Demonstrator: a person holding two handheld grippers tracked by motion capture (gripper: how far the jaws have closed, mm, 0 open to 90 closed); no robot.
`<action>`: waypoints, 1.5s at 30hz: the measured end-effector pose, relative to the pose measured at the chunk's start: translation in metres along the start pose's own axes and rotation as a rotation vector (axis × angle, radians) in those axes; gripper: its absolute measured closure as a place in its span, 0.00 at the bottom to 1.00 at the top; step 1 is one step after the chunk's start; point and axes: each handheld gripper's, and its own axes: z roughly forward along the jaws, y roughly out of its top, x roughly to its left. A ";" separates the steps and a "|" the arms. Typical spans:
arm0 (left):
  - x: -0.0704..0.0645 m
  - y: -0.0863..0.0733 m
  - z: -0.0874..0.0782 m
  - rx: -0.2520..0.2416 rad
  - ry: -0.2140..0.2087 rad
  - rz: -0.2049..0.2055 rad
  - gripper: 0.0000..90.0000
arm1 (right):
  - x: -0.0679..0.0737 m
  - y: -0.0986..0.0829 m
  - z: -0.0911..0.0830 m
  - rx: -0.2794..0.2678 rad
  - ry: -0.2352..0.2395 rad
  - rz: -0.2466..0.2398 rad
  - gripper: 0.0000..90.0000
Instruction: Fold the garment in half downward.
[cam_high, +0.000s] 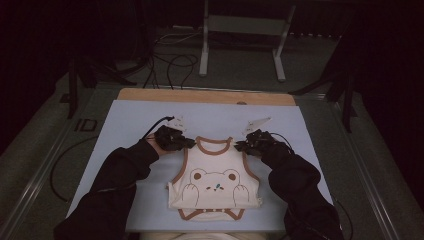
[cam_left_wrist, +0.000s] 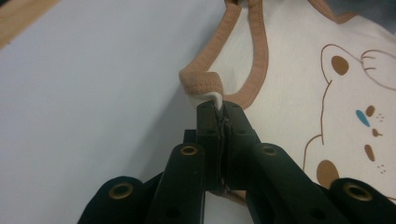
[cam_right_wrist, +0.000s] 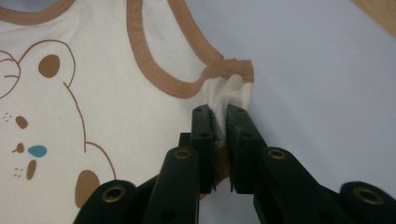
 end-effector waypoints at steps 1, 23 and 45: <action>0.000 0.001 -0.002 -0.002 0.004 0.002 0.98 | -0.001 0.002 -0.001 -0.003 -0.001 -0.003 0.92; 0.011 0.031 -0.032 -0.061 0.060 0.039 0.98 | -0.024 0.044 -0.018 -0.060 -0.075 -0.024 0.92; 0.029 0.068 -0.071 -0.137 0.165 0.056 0.97 | -0.045 0.087 -0.043 -0.115 -0.176 -0.048 0.92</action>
